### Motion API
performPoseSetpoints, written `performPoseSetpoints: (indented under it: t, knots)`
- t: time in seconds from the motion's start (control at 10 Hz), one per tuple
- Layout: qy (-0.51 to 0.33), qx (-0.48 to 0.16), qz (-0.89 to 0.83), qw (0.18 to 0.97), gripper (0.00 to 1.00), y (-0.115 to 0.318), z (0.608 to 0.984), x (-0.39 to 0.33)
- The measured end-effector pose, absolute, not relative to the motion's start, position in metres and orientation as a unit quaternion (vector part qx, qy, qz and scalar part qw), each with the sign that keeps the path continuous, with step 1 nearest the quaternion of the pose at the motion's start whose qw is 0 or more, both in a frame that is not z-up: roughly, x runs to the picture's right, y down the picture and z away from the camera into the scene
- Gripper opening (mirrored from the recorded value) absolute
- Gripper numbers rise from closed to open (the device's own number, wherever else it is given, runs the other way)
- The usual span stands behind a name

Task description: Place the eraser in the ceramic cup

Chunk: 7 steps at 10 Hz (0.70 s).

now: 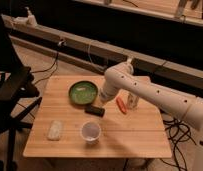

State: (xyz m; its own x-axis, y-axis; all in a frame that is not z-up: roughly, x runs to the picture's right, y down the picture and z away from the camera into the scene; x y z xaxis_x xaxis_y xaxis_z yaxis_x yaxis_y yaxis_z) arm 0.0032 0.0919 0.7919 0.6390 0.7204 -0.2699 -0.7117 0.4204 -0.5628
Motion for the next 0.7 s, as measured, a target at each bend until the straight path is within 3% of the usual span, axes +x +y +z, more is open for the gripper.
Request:
performPoseSetpoints:
  t: [0.2, 0.6, 0.7]
  knots:
    - [-0.002, -0.325, 0.422, 0.846, 0.42, 0.084, 0.779, -0.011]
    - [-0.013, -0.344, 0.398, 0.85, 0.79, 0.079, 0.787, -0.019]
    - [-0.015, -0.349, 0.393, 0.85, 0.8, 0.085, 0.796, -0.021]
